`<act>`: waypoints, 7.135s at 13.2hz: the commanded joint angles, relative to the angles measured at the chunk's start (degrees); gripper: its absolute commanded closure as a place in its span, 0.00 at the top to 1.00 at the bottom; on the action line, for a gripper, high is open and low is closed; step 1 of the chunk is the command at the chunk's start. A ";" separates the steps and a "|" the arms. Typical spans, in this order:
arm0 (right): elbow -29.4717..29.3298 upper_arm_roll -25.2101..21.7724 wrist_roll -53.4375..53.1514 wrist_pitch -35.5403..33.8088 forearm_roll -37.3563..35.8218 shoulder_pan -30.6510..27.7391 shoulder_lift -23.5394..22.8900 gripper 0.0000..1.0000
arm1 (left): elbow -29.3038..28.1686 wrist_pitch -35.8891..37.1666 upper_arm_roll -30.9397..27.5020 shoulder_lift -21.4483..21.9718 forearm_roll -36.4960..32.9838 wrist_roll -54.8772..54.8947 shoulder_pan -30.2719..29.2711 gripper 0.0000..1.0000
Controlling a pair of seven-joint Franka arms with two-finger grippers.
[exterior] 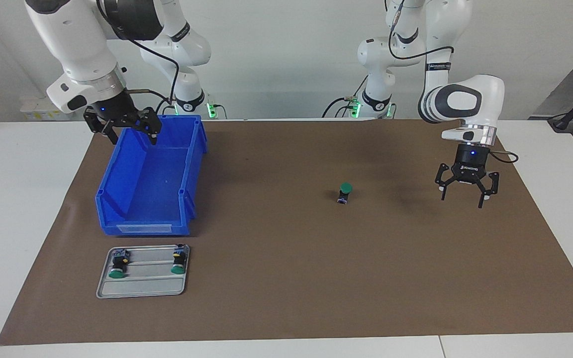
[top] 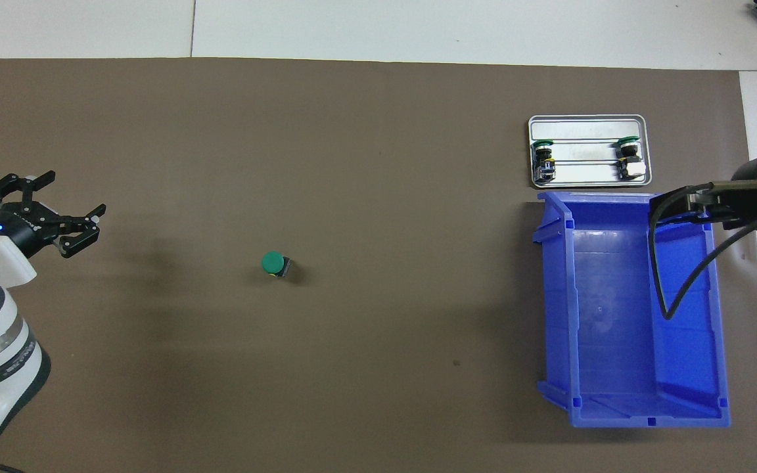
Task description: Place and press button with both arms
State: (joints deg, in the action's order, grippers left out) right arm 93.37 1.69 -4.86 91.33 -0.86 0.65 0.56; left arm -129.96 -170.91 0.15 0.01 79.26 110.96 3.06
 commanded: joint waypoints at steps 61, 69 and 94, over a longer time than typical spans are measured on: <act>0.14 0.07 1.17 -0.36 0.86 -0.21 0.23 1.00 | 15.55 61.50 1.34 5.97 -80.75 -130.88 18.01 0.00; 0.14 0.16 1.26 -0.45 0.86 -0.12 0.23 1.00 | 6.56 44.89 1.34 2.37 -80.75 -136.54 23.22 0.00; 0.23 0.16 1.17 -0.62 0.86 -0.74 0.23 1.00 | 1.38 30.72 1.34 -5.46 -80.66 -136.63 23.22 0.00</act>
State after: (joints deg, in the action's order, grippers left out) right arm 93.38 1.68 -4.86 91.32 -0.86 0.53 0.56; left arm -125.40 -136.52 1.96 -4.14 -1.11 -24.97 25.44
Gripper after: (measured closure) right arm 0.000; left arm 0.991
